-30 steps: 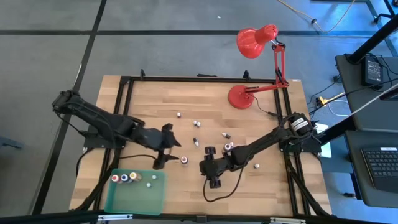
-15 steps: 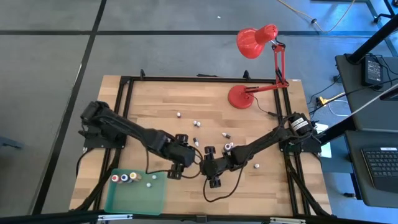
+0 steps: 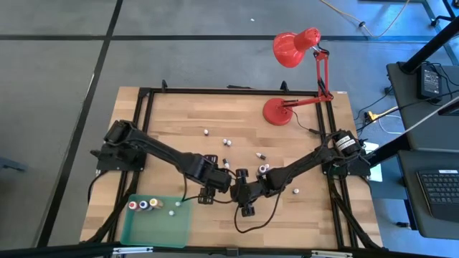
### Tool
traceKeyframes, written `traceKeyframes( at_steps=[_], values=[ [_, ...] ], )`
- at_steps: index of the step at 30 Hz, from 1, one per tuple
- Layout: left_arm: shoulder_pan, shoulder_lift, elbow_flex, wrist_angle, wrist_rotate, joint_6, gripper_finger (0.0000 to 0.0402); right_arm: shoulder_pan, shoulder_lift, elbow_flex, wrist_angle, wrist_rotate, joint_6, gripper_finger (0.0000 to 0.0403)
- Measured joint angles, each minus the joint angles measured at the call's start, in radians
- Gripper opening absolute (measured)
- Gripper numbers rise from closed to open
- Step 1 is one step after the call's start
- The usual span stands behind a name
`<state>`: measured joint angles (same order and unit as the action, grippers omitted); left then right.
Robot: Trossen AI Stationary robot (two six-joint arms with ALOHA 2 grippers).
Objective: Pick & Place food coloring
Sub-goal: Put the red food coloring into the blue bin
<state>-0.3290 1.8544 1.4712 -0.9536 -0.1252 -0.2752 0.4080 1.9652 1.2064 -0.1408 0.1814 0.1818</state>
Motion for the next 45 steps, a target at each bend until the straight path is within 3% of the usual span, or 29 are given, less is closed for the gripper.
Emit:
traceKeyframes(
  at_steps=[34, 45],
  values=[
    [-0.003, 0.023, -0.002, 0.007, 0.042, -0.059, 0.0254, 0.0, 0.0, 0.0, 0.001, 0.0, -0.003, 0.021],
    [-0.003, 0.023, -0.002, 0.007, 0.038, -0.043, 0.0192, 0.0, 0.0, 0.0, 0.001, 0.0, -0.003, 0.021]
  ],
)
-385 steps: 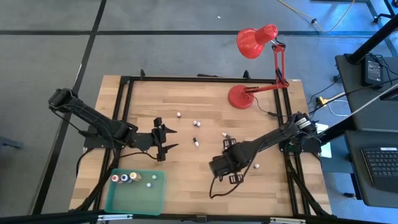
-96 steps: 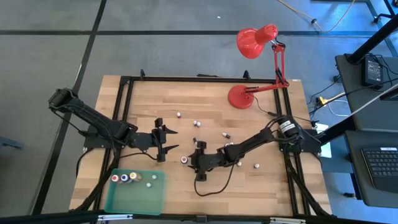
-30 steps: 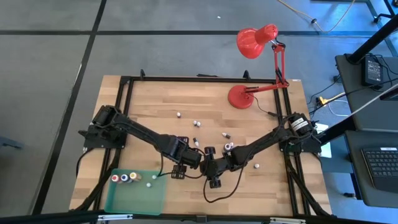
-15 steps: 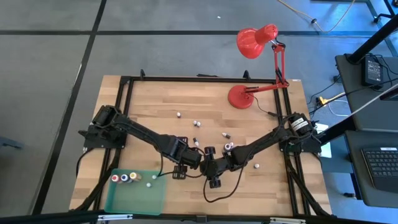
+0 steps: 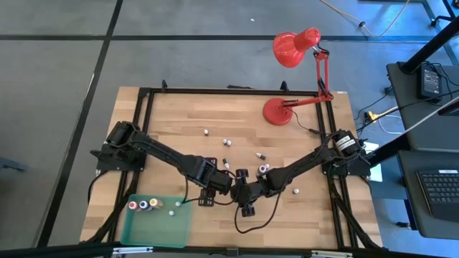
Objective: Pick & Place food coloring
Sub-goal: Put the red food coloring into the blue bin
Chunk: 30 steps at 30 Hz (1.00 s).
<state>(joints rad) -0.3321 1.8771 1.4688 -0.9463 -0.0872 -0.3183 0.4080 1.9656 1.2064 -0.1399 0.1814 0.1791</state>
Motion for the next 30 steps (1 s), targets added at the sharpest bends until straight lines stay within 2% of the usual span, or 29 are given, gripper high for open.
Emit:
traceKeyframes(
  at_steps=[9, 15, 21, 30],
  values=[
    [0.0, -0.002, 0.0, 0.0, 0.002, 0.024, 0.0119, 0.0, 0.0, 0.0, 0.0, 0.0, 0.0, 0.021],
    [0.0, -0.014, -0.001, -0.022, 0.009, 0.012, 0.0117, 0.0, 0.0, 0.0, 0.0, 0.0, 0.0, 0.021],
    [0.0, -0.079, -0.001, -0.072, 0.05, -0.058, 0.0124, 0.0, 0.0, 0.0, 0.0, 0.0, -0.002, 0.021],
    [-0.028, -0.244, -0.001, -0.182, 0.056, -0.277, 0.0121, 0.0, 0.0, 0.0, -0.002, 0.0, -0.004, 0.021]
  ],
)
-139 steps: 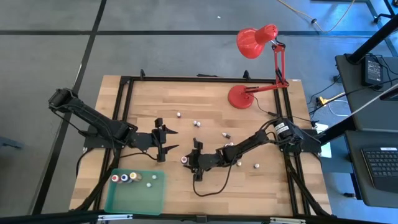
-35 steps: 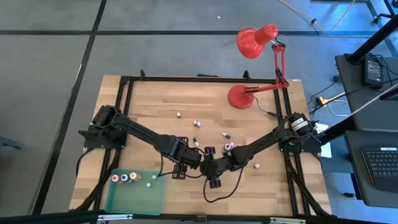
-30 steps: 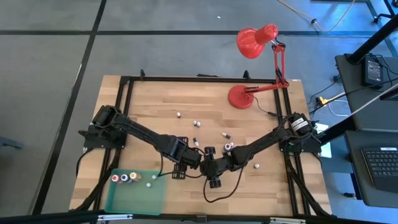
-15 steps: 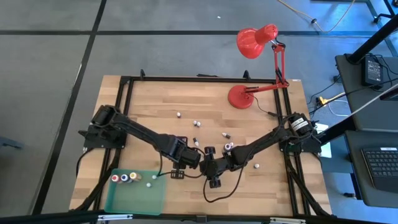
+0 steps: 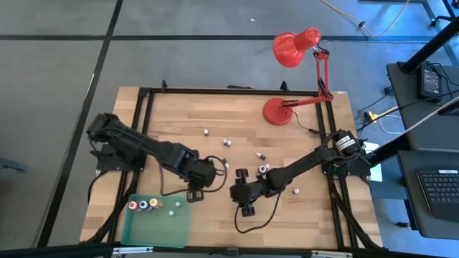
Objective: Pick & Place food coloring
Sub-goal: Put the red food coloring into the blue bin
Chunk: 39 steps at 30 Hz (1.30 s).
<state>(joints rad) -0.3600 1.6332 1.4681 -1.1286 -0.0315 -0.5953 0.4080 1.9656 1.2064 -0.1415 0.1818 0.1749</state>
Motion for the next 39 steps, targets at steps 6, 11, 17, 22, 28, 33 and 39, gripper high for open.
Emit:
traceKeyframes(
  at_steps=[6, 11, 17, 22, 28, 33, 39],
  values=[
    [-0.1, -0.075, 0.0, -0.112, -0.033, -0.209, 0.0118, 0.0, 0.0, 0.0, -0.005, 0.0, 0.0, 0.021],
    [-0.214, -0.102, 0.0, -0.154, -0.091, -0.44, 0.0121, 0.0, 0.0, 0.0, -0.005, 0.0, 0.0, 0.021],
    [-0.348, -0.078, 0.0, -0.202, -0.127, -0.712, 0.012, 0.0, 0.0, 0.0, -0.002, 0.0, 0.0, 0.021],
    [-0.438, -0.047, 0.0, -0.219, -0.185, -0.875, 0.012, 0.0, 0.0, 0.0, 0.005, 0.0, -0.004, 0.021],
    [-0.5, 0.025, 0.0, -0.245, -0.164, -0.975, 0.012, 0.0, 0.0, 0.0, 0.036, 0.001, -0.032, 0.021],
    [-0.516, 0.087, 0.0, -0.255, -0.161, -1.016, 0.0121, 0.0, 0.0, 0.0, 0.073, 0.001, -0.055, 0.021],
    [-0.517, 0.141, 0.0, -0.259, -0.154, -1.018, 0.0122, 0.0, 0.0, 0.0, 0.092, 0.001, -0.057, 0.021]
  ],
)
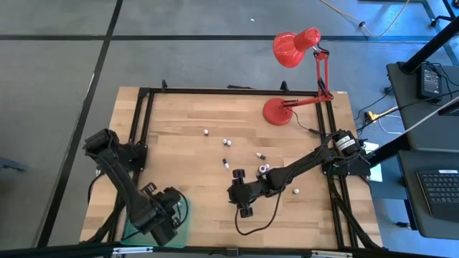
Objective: Pick & Place food coloring
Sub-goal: Put the red food coloring into the blue bin
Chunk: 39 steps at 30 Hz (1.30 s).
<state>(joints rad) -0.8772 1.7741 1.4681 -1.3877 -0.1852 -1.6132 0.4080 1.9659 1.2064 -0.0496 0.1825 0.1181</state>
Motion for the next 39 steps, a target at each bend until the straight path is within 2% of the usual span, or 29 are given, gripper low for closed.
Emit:
traceKeyframes(
  at_steps=[23, 32, 39],
  values=[
    [0.002, 0.084, 0.0, 0.034, 0.0, -0.012, 0.0131, -0.002, 0.0, 0.0, 0.009, 0.0, -0.04, 0.021],
    [0.002, 0.083, 0.0, 0.032, -0.053, 0.047, 0.0132, -0.002, 0.0, 0.0, 0.009, 0.0, -0.047, 0.021],
    [0.002, 0.083, 0.0, 0.031, -0.056, 0.086, 0.0134, -0.002, 0.0, 0.0, 0.009, 0.0, -0.048, 0.021]
  ],
)
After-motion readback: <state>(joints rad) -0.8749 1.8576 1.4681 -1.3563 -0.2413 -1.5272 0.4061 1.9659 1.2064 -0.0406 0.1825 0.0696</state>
